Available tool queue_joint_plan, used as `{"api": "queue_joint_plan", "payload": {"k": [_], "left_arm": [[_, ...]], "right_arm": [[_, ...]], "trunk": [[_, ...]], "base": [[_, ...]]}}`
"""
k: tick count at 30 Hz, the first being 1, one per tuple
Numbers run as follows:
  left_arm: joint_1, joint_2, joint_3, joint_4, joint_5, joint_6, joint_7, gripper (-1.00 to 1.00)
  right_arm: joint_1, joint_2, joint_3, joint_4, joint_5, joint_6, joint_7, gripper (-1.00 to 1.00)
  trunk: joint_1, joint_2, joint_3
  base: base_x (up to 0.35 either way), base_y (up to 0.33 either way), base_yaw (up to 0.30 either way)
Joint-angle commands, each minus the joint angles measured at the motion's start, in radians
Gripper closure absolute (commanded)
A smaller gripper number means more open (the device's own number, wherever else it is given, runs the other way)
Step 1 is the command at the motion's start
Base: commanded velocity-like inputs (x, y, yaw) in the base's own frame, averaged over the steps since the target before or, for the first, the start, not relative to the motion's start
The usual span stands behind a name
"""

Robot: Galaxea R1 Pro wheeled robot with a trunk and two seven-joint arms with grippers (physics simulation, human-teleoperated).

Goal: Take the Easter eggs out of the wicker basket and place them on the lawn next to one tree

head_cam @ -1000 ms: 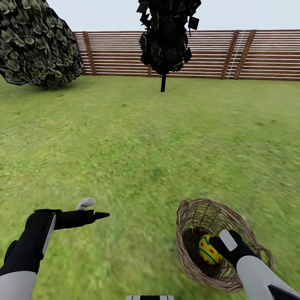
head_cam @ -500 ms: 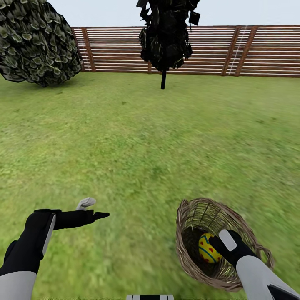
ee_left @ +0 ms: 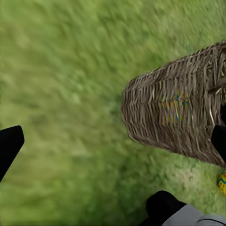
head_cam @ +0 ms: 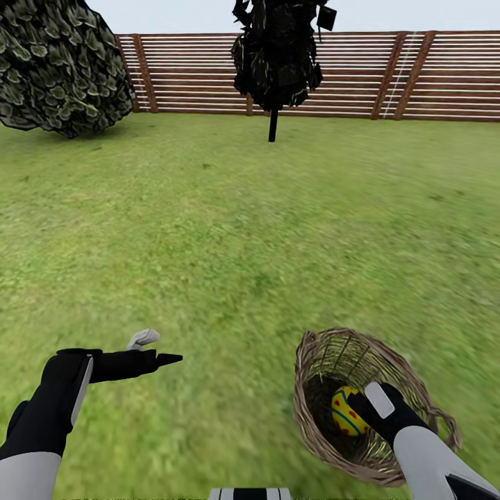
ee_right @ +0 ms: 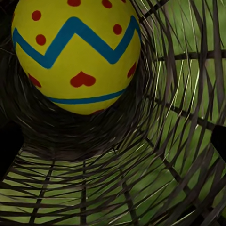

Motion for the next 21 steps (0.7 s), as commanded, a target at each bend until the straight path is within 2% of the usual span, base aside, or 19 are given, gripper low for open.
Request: {"api": "queue_joint_plan", "payload": {"k": [1, 5, 12, 17, 21], "left_arm": [[-0.001, -0.001, 0.002, -0.001, -0.01, 0.006, -0.01, -1.0], [-0.001, -0.001, 0.002, -0.001, -0.011, 0.006, -0.01, -1.0], [-0.001, 0.0, 0.002, -0.001, -0.011, 0.006, -0.01, -1.0], [-0.001, 0.0, 0.002, -0.001, -0.011, 0.006, -0.01, -1.0], [-0.001, -0.001, 0.002, -0.001, -0.011, 0.006, -0.01, -1.0]], "right_arm": [[0.0, 0.0, -0.001, -0.002, -0.009, 0.002, -0.004, -1.0], [0.0, 0.0, 0.001, -0.003, -0.008, 0.002, 0.01, -1.0], [0.0, 0.002, 0.069, -0.003, -0.008, 0.001, 0.014, -1.0], [0.0, 0.002, 0.075, -0.003, -0.008, 0.001, 0.015, -1.0], [0.0, 0.002, 0.076, -0.003, -0.008, 0.001, 0.015, -1.0]], "trunk": [[0.0, 0.0, -0.002], [0.0, 0.0, -0.009], [0.0, 0.0, -0.021], [0.0, 0.0, -0.024], [0.0, 0.0, -0.025]], "base": [[0.0, 0.0, 0.0], [0.001, 0.0, 0.0], [0.067, 0.0, 0.0], [0.04, 0.003, 0.0], [0.178, 0.042, 0.0]]}}
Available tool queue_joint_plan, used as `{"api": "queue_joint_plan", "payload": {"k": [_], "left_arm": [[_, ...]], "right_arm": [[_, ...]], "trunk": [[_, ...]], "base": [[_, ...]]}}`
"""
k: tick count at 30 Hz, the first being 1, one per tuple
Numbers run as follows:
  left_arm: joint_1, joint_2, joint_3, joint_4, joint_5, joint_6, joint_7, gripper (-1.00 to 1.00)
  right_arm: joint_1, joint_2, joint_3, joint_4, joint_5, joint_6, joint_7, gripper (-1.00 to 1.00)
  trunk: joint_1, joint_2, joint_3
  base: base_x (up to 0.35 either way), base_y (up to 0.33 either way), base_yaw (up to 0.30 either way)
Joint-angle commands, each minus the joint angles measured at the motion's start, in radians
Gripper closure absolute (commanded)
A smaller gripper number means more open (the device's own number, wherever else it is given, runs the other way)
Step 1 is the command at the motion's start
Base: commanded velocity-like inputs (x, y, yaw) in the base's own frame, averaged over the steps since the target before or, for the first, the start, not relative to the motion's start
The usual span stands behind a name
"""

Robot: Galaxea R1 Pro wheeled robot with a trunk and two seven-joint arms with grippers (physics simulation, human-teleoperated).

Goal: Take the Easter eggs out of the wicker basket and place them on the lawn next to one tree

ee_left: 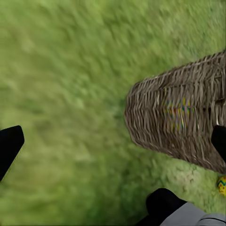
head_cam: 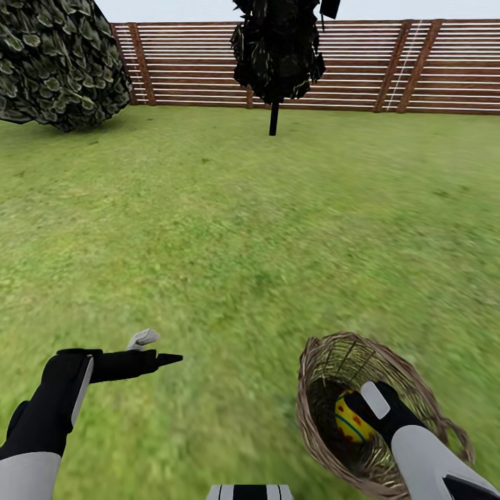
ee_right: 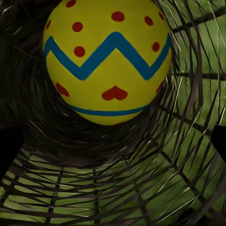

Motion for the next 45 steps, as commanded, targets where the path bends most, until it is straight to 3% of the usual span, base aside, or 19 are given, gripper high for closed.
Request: {"api": "queue_joint_plan", "payload": {"k": [1, 21, 45], "left_arm": [[-0.001, -0.001, 0.001, -0.001, -0.01, 0.006, -0.01, -1.0], [-0.001, 0.0, 0.002, -0.001, -0.01, 0.005, -0.01, -1.0], [0.0, -0.001, 0.001, -0.001, -0.01, 0.005, -0.01, -1.0]], "right_arm": [[0.0, 0.0, -0.001, -0.002, -0.01, 0.002, -0.007, -1.0], [0.0, 0.0, 0.002, -0.002, -0.01, 0.0, -0.006, -1.0], [0.0, -0.003, 0.008, -0.002, -0.008, -0.037, -0.006, -1.0]], "trunk": [[0.0, 0.0, -0.001], [0.0, 0.0, -0.001], [0.088, -0.161, -0.073]], "base": [[0.121, 0.021, 0.0], [0.061, 0.007, 0.0], [0.0, 0.0, 0.0]]}}
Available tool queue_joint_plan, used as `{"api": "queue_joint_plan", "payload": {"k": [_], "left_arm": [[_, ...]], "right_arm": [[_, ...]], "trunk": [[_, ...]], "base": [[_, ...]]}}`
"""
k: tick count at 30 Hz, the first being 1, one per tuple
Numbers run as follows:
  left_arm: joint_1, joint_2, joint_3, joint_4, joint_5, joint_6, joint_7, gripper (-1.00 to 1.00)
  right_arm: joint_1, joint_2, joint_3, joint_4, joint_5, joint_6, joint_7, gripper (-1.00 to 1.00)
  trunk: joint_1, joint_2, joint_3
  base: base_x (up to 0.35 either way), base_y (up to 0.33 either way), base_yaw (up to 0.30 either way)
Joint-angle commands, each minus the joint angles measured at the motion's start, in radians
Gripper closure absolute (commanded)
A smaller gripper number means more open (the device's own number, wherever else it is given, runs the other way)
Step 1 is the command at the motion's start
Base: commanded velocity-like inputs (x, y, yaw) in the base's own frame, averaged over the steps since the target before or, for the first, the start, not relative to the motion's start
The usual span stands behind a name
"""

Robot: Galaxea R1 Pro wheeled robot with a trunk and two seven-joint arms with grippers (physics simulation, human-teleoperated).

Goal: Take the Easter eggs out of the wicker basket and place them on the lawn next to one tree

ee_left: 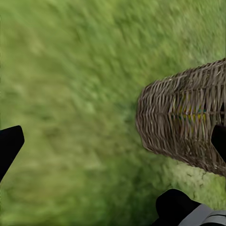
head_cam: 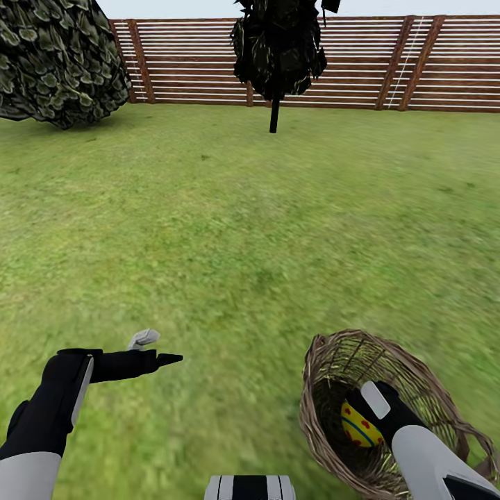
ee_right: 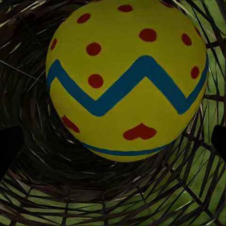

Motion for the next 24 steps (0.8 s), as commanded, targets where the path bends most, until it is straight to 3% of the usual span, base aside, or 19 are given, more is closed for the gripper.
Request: {"api": "queue_joint_plan", "payload": {"k": [1, 19, 24], "left_arm": [[-0.001, -0.001, 0.001, -0.001, -0.01, 0.006, -0.01, -1.0], [-0.001, -0.001, 0.0, -0.001, -0.01, 0.006, -0.01, -1.0], [-0.001, -0.001, 0.001, -0.001, -0.01, 0.006, -0.01, -1.0]], "right_arm": [[0.0, -0.001, 0.0, -0.002, -0.009, 0.003, -0.006, -1.0], [0.004, -0.012, 0.001, 0.001, -0.008, -0.067, -0.004, -1.0], [0.004, -0.009, 0.001, 0.003, -0.004, -0.076, 0.048, -1.0]], "trunk": [[0.0, 0.0, -0.001], [0.0, 0.0, -0.001], [0.0, 0.0, -0.001]], "base": [[0.0, 0.0, 0.0], [0.004, 0.0, 0.0], [0.071, 0.0, 0.0]]}}
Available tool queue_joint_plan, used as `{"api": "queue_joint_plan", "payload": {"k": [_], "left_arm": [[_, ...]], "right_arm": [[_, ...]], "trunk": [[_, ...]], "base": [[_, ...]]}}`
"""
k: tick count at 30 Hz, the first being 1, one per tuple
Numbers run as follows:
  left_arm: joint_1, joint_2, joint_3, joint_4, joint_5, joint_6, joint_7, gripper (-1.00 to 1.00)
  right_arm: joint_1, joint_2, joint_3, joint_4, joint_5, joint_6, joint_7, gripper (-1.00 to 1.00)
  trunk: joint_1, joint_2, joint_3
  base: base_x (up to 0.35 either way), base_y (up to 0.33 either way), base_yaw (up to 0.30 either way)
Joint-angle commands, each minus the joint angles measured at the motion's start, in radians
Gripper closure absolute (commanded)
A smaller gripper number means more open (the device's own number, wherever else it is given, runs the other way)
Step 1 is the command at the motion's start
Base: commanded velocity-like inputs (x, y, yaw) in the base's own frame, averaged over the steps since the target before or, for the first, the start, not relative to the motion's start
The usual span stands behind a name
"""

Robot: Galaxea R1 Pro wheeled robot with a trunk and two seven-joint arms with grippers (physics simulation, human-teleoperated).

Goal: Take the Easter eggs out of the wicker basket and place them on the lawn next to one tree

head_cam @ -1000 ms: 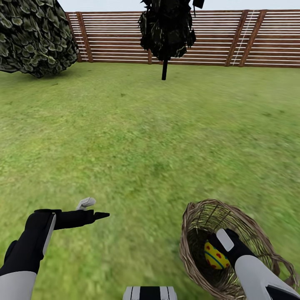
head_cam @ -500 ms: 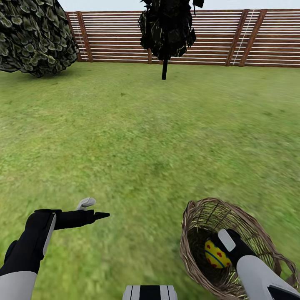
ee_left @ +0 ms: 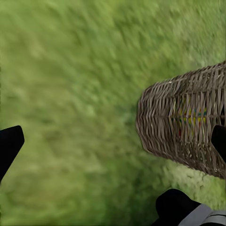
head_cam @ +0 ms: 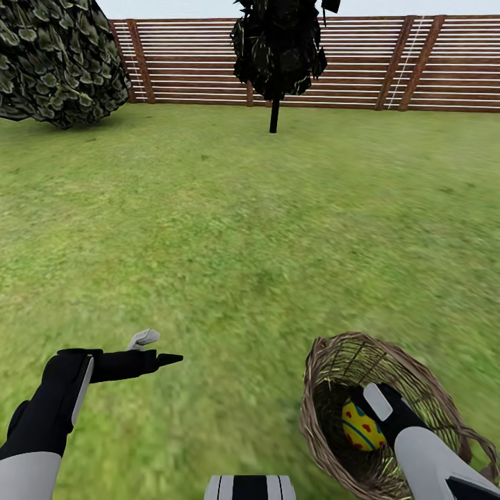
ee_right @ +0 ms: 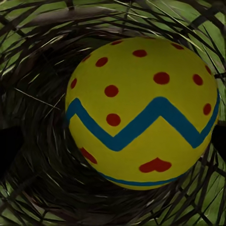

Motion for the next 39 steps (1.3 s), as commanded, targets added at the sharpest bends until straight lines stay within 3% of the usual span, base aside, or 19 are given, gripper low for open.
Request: {"api": "queue_joint_plan", "payload": {"k": [1, 11, 15, 20, 25, 39], "left_arm": [[-0.001, 0.0, 0.002, -0.001, -0.01, 0.006, -0.01, -1.0], [0.0, 0.0, 0.002, -0.001, -0.01, 0.006, -0.01, -1.0], [-0.001, 0.0, 0.002, -0.001, -0.01, 0.006, -0.01, -1.0], [-0.001, 0.0, 0.002, -0.001, -0.01, 0.007, -0.01, -1.0], [-0.001, 0.0, 0.002, -0.001, -0.01, 0.006, -0.01, -1.0], [0.0, 0.0, 0.003, -0.001, -0.01, 0.006, -0.01, -1.0]], "right_arm": [[0.0, 0.0, -0.001, -0.002, -0.007, 0.003, 0.001, -1.0], [0.0, -0.002, -0.001, 0.002, -0.004, 0.002, 0.011, -1.0], [0.0, -0.004, -0.001, 0.004, -0.003, 0.002, 0.011, -1.0], [0.0, -0.004, -0.001, 0.005, -0.004, 0.002, 0.011, -1.0], [0.0, -0.004, -0.001, 0.005, -0.004, 0.001, 0.01, -1.0], [0.0, -0.004, -0.002, 0.005, -0.004, -0.007, 0.001, -1.0]], "trunk": [[0.0, 0.0, -0.001], [0.0, 0.0, -0.001], [0.015, -0.028, -0.013], [0.015, -0.028, -0.013], [0.017, -0.029, -0.033], [0.018, -0.03, -0.036]], "base": [[0.016, 0.0, 0.0], [0.003, 0.0, 0.0], [0.0, 0.0, 0.0], [0.0, 0.0, 0.0], [0.0, 0.0, 0.0], [0.0, 0.0, 0.0]]}}
